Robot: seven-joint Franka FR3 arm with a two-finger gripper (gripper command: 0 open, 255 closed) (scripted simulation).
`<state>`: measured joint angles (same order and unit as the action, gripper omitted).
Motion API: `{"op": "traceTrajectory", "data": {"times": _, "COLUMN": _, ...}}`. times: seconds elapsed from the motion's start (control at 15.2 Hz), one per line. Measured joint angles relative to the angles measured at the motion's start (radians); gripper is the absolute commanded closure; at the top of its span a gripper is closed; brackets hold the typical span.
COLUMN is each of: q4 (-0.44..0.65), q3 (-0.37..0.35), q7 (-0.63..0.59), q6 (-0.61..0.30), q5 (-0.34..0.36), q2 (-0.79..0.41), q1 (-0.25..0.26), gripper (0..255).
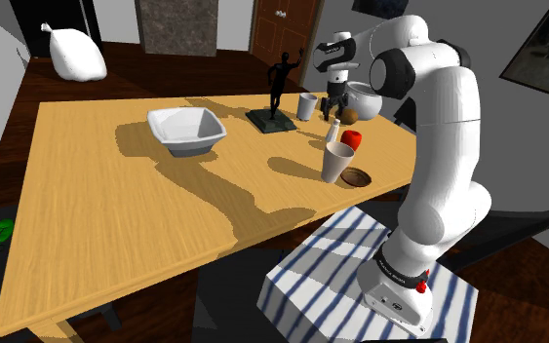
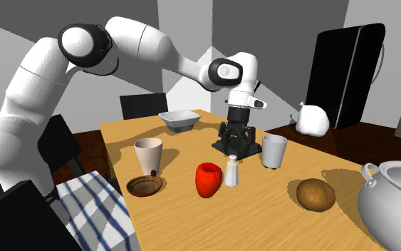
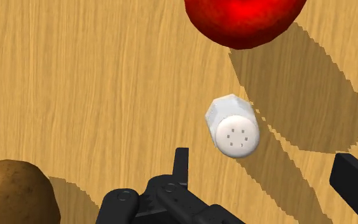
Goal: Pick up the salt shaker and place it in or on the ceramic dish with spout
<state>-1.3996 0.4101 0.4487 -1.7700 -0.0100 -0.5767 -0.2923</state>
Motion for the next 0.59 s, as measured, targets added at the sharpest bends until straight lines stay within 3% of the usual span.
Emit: {"op": "traceTrajectory", "data": {"times": 0.59, "q4": -0.054, "q3": -0.002, "q7": 0.006, "q6": -0.089, "q5": -0.006, "q2": -0.040, "q1": -0.014, "gripper": 0}}
